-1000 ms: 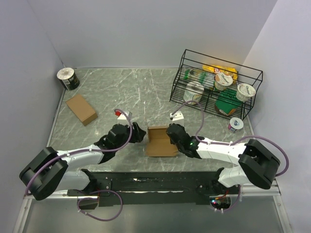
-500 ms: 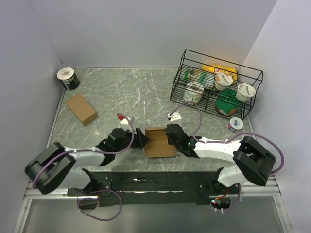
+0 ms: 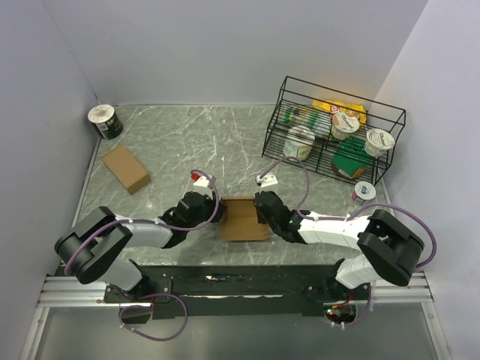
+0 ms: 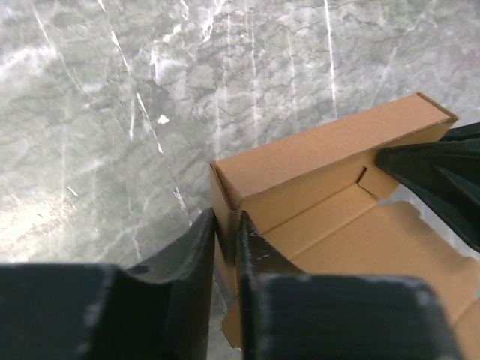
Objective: Fold the paper box
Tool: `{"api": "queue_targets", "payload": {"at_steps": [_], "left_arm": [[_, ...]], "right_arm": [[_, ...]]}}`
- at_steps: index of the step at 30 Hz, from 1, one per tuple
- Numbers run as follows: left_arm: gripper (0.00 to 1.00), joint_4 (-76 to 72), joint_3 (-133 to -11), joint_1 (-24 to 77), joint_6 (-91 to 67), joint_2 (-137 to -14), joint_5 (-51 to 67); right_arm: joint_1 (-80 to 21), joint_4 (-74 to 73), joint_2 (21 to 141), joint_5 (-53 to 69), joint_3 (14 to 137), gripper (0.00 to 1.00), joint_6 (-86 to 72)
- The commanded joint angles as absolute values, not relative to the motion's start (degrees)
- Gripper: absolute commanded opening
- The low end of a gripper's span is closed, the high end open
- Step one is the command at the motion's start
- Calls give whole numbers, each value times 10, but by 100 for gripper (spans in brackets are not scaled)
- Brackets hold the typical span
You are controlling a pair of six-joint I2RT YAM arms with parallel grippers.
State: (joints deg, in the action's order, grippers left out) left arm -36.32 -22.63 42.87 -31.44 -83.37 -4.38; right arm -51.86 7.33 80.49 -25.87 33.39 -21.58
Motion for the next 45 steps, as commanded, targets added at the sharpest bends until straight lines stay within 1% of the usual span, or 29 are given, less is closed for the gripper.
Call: {"api": "queue_targets", "payload": {"at_steps": [1,3,4,7,10,14,21,25,32,39,42,45], "left_arm": [[14,-363,-244,440,-301,-846,-86],[11,-352,-245,453,-301,-841,-109],[9,-346,-245,457,-303,-838,-139],[4,-324,-243,469,-309,-821,-179],[1,-310,-236,478,-311,-798,-223],[1,-292,-227,482,-316,-770,-268],[1,-278,-213,482,-315,-751,-301],[1,-270,-206,482,-316,-728,-315],[1,-282,-179,479,-316,-679,-313],[1,-295,-169,460,-319,-677,-294],[1,-304,-164,457,-309,-675,-288],[1,-306,-170,456,-305,-677,-283]], "right_arm": [[-518,41,823,-288,355,0,-209],[-519,17,830,-305,366,0,-216],[-519,3,835,-322,373,0,-220],[-521,-21,836,-339,375,0,-234],[-520,-43,834,-350,380,0,-246],[-520,-67,832,-368,382,0,-265],[-521,-114,837,-408,394,0,-279],[-521,-146,843,-426,396,0,-287],[-516,-129,807,-398,370,0,-318],[-479,-65,745,-322,311,0,-306],[-473,-53,730,-314,301,0,-299],[-473,-70,743,-332,322,0,-294]]}}
